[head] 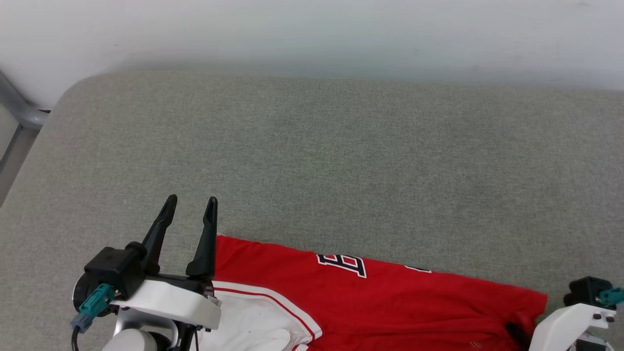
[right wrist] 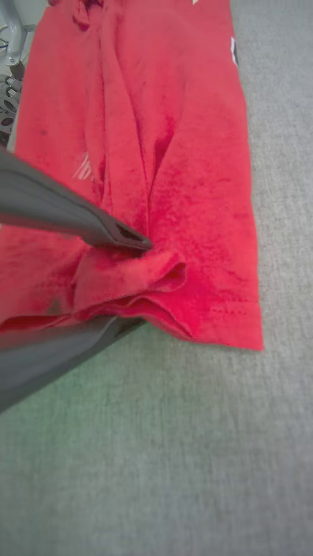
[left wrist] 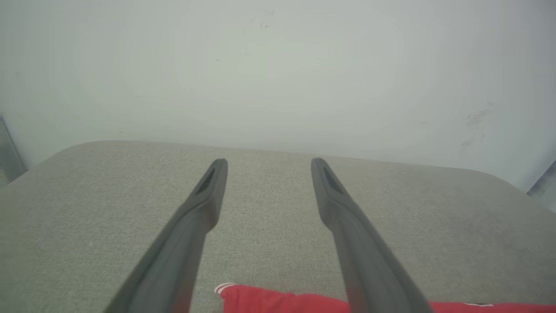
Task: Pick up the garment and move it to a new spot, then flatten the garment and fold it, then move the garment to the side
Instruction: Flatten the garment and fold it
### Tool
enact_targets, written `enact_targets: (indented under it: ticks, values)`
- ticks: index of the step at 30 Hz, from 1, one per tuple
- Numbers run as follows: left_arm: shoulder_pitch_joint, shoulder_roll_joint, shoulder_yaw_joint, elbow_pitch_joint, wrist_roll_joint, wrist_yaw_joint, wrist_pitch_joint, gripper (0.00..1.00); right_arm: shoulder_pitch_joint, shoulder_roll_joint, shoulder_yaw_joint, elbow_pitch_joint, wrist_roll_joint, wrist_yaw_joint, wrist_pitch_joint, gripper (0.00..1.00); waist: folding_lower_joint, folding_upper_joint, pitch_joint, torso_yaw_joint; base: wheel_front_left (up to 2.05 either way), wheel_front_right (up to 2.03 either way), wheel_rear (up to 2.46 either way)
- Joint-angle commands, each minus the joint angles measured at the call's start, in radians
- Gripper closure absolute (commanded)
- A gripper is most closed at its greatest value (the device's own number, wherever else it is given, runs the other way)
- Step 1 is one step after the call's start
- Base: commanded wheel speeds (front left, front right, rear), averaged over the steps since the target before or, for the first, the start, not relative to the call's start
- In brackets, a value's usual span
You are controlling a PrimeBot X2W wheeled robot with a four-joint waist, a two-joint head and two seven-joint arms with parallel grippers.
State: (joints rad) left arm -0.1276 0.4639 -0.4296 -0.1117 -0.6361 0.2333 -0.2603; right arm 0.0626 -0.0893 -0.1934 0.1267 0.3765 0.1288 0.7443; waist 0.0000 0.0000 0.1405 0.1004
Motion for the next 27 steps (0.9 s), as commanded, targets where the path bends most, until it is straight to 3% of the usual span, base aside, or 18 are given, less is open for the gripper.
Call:
enact_targets:
  ticks: [1,10,19,23,27]
  values:
    - [0.012,0.001,0.002,0.004,0.008,0.0,-0.007,0.0,0.007,0.032,0.033,0.031,0.012,0.003,0.016,1.0,0.0,0.0,-0.011,-0.002,0.0,0.0,0.0]
    - [0.03,0.016,-0.009,0.012,0.023,0.01,0.0,0.0,-0.049,-0.031,-0.009,-0.016,0.012,0.001,-0.014,1.0,0.0,0.0,-0.069,-0.027,0.0,0.0,0.0]
    - [0.059,0.027,-0.02,0.009,0.034,0.023,0.005,0.0,-0.048,-0.063,-0.21,-0.013,-0.017,0.001,0.003,1.0,0.0,0.0,-0.103,-0.058,0.0,0.0,0.0]
    - [0.065,0.035,-0.027,0.012,0.044,0.028,0.007,0.0,-0.042,-0.051,-0.293,-0.014,-0.016,0.001,0.03,1.0,0.0,0.0,-0.114,-0.065,0.0,0.0,0.0]
    - [0.071,0.04,-0.032,0.014,0.046,0.031,0.007,0.0,-0.08,0.012,-0.344,-0.001,0.136,0.002,0.141,1.0,0.0,0.0,-0.123,-0.069,0.0,0.0,0.0]
